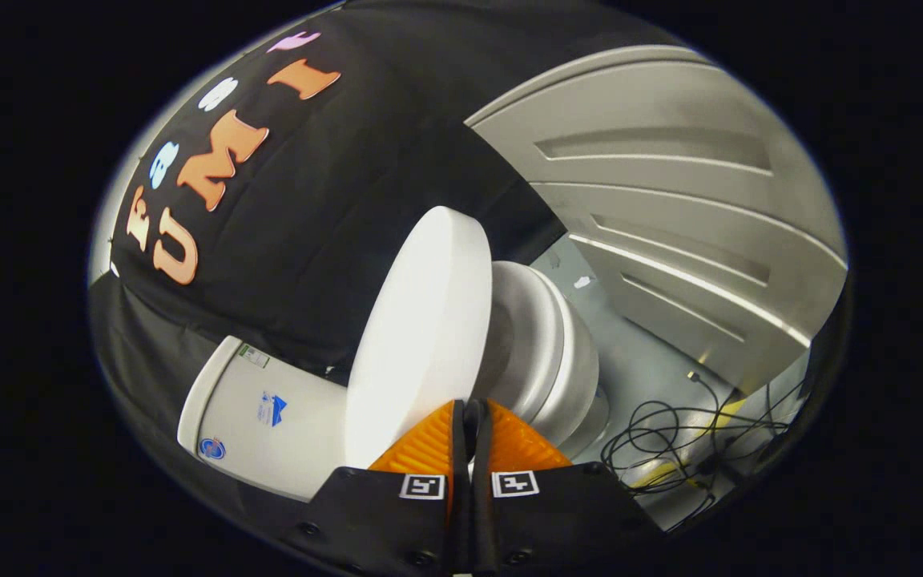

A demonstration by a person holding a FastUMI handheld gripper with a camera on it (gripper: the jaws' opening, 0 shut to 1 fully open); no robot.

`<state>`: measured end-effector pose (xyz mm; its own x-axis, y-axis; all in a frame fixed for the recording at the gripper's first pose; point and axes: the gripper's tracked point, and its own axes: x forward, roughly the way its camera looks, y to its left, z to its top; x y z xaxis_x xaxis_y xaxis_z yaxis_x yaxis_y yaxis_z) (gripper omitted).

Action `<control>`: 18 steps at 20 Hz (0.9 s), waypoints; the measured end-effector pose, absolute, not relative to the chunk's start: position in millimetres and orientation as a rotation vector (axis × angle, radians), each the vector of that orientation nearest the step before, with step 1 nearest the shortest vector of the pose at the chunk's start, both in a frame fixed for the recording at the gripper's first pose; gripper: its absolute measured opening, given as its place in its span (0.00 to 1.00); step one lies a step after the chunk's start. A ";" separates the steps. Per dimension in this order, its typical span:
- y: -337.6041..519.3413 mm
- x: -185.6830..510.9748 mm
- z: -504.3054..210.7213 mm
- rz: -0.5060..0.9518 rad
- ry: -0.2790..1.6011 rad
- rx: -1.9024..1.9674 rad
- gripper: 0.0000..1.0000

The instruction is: Open the toilet lid.

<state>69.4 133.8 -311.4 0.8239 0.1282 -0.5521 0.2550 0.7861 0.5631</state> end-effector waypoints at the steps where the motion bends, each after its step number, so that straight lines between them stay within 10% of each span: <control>1: 137.3 71.1 -302.4 -0.075 0.598 0.650 0.08; 18: 229.5 76.4 -184.6 -0.082 0.483 0.108 0.08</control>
<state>76.4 229.5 -184.6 0.8826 -0.0535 -0.4671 0.1046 0.9910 0.0841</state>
